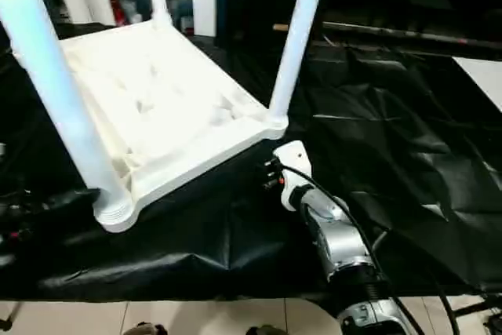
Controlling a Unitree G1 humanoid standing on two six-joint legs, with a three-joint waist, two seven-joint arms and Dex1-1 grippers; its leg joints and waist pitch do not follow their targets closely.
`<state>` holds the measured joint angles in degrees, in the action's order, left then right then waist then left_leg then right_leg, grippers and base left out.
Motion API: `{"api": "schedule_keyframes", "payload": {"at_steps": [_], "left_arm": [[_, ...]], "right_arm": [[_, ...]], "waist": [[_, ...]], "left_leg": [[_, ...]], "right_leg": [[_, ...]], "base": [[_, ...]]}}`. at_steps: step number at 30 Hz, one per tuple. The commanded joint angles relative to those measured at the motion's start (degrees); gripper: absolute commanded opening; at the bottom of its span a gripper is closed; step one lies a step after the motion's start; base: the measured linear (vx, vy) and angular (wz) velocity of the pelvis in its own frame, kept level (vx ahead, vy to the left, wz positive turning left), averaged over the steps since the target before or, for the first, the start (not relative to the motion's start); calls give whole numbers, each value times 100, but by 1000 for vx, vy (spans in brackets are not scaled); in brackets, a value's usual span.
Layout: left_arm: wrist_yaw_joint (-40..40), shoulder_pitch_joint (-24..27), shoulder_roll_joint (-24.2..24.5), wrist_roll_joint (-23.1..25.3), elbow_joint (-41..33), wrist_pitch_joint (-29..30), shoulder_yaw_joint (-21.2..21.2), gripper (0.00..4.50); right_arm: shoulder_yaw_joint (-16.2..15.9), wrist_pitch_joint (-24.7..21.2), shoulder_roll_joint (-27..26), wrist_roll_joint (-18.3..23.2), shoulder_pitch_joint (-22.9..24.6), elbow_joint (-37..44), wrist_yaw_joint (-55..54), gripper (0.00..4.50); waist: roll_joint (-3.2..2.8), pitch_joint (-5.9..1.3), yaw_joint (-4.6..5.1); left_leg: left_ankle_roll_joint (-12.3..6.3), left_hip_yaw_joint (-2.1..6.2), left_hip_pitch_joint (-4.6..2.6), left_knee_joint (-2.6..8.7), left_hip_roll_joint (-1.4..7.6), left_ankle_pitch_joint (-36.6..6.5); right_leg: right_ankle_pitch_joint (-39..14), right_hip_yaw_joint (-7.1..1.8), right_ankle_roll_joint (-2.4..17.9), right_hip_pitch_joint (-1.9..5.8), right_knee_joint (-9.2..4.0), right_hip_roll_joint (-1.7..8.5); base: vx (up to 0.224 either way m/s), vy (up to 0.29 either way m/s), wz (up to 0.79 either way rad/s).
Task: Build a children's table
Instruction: Rotate table base
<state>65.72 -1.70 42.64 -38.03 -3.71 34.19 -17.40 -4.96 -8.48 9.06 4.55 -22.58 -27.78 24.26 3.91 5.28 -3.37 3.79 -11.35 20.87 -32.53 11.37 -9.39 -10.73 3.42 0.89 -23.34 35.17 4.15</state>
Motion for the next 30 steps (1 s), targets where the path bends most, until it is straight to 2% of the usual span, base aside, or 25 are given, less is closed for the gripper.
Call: {"api": "schedule_keyframes", "payload": {"at_steps": [1,5,7,9,10,11,12,13,14,16,17,18,19,20,21,24,25,26,27,28,29,30], "left_arm": [[-41,-1,-23,-119,-162,129,124,327],[-110,65,-63,-29,-355,61,282,344],[-273,-89,-288,117,-356,-149,394,370],[-464,-288,-580,320,-336,-534,530,376],[-470,-298,-590,325,-333,-543,537,386],[-560,-476,-778,432,-272,-696,703,386],[-570,-503,-807,449,-264,-715,737,386],[-622,-615,-921,529,-231,-794,872,386],[-673,-694,-1001,570,-206,-804,965,386],[-721,-808,-1093,630,-133,-821,1086,386],[-743,-915,-1235,722,-97,-835,1300,386],[-756,-937,-1268,749,-89,-849,1343,386],[-760,-962,-1303,774,-76,-868,1386,386],[-733,-991,-1339,791,-52,-899,1428,386],[-657,-1084,-1438,784,-10,-884,1572,386],[-587,-1150,-1499,706,-25,-801,1683,386],[-561,-1180,-1524,695,-29,-796,1733,386],[-521,-1204,-1545,672,-51,-776,1803,386],[-469,-1219,-1556,646,-83,-741,1871,386],[-395,-1229,-1571,641,-145,-707,1978,386],[-347,-1235,-1585,642,-186,-685,2053,386],[-306,-1241,-1620,633,-249,-655,2145,386]], "right_arm": [[34,-4,54,-48,-45,-66,25,154],[46,-1,81,-52,-69,-83,28,154],[41,12,75,-57,-82,-111,22,154],[31,28,61,-66,-96,-143,15,154],[31,28,60,-66,-98,-146,14,154],[19,41,42,-78,-123,-181,4,154],[17,43,39,-81,-127,-185,2,154],[12,53,28,-95,-149,-212,-5,154],[8,63,26,-107,-159,-226,-10,154],[5,84,12,-125,-195,-283,-25,154],[0,94,5,-153,-206,-308,-63,154],[-1,96,5,-158,-205,-307,-70,154],[-1,100,3,-162,-208,-311,-77,154],[2,111,-6,-160,-220,-328,-81,154],[4,154,-28,-164,-260,-390,-96,154],[2,197,-46,-152,-277,-402,-70,154],[2,211,-53,-151,-298,-429,-64,154],[-8,241,-56,-166,-326,-469,-57,154],[-13,267,-59,-174,-360,-522,-45,154],[-29,298,-61,-197,-418,-597,-35,154],[-36,321,-60,-212,-456,-649,-24,154],[-40,331,-61,-217,-502,-699,-8,154]], "waist": [[-199,-352,-10],[-186,-348,-8],[-187,-338,-17],[-186,-344,-38],[-189,-346,-38],[-202,-356,-41],[-185,-360,-46],[-210,-377,-48],[-183,-379,-33],[-234,-408,-39],[-255,-419,-36],[-217,-417,-27],[-222,-423,-36],[-298,-429,-33],[-322,-441,-35],[-304,-448,-32],[-360,-461,-43],[-345,-459,-33],[-368,-460,-37],[-365,-466,-32],[-403,-467,-27],[-385,-469,-16]], "left_leg": [[210,87,-132,382,166,-1469],[189,80,-134,377,163,-1494],[202,86,-134,386,171,-1549],[225,91,-133,384,175,-1556],[231,93,-135,387,182,-1552],[253,95,-136,382,179,-1532],[254,95,-128,371,168,-1506],[261,99,-118,369,163,-1472],[249,95,-116,367,165,-1411],[247,96,-118,342,158,-1328],[232,94,-113,333,152,-1269],[207,87,-100,329,150,-1217],[193,88,-102,325,151,-1196],[199,85,-118,322,153,-1231],[207,98,-108,316,148,-1253],[150,89,-89,305,140,-1233],[150,96,-94,299,141,-1226],[141,91,-96,301,146,-1240],[140,96,-89,300,144,-1222],[140,94,-91,299,145,-1217],[150,96,-93,295,145,-1200],[144,93,-92,293,146,-1199]], "right_leg": [[-839,-304,1137,227,-349,302],[-828,-304,1137,230,-355,295],[-943,-304,1104,232,-369,299],[-985,-307,1073,237,-379,312],[-976,-307,1060,239,-383,311],[-914,-304,1056,243,-370,310],[-863,-304,1066,251,-359,314],[-830,-303,1067,270,-349,318],[-761,-300,1064,271,-353,307],[-602,-298,1117,280,-321,315],[-507,-296,1140,293,-313,311],[-449,-295,1157,302,-320,305],[-434,-296,1166,306,-316,309],[-406,-291,1199,289,-330,308],[-383,-282,1241,309,-307,305],[-427,-286,1268,325,-321,312],[-445,-285,1276,328,-314,318],[-480,-281,1279,321,-327,310],[-473,-278,1289,325,-320,310],[-459,-276,1297,323,-319,308],[-388,-272,1330,318,-310,303],[-336,-269,1371,322,-305,298]], "base": [[0,0,0],[0,0,0],[0,0,0],[0,0,0],[0,0,0],[0,0,0],[0,0,0],[0,0,0],[0,0,0],[0,0,0],[0,0,0],[0,0,0],[0,0,0],[0,0,0],[0,0,0],[0,0,0],[0,0,0],[0,0,0],[0,0,0],[0,0,0],[0,0,0],[0,0,0]]}}
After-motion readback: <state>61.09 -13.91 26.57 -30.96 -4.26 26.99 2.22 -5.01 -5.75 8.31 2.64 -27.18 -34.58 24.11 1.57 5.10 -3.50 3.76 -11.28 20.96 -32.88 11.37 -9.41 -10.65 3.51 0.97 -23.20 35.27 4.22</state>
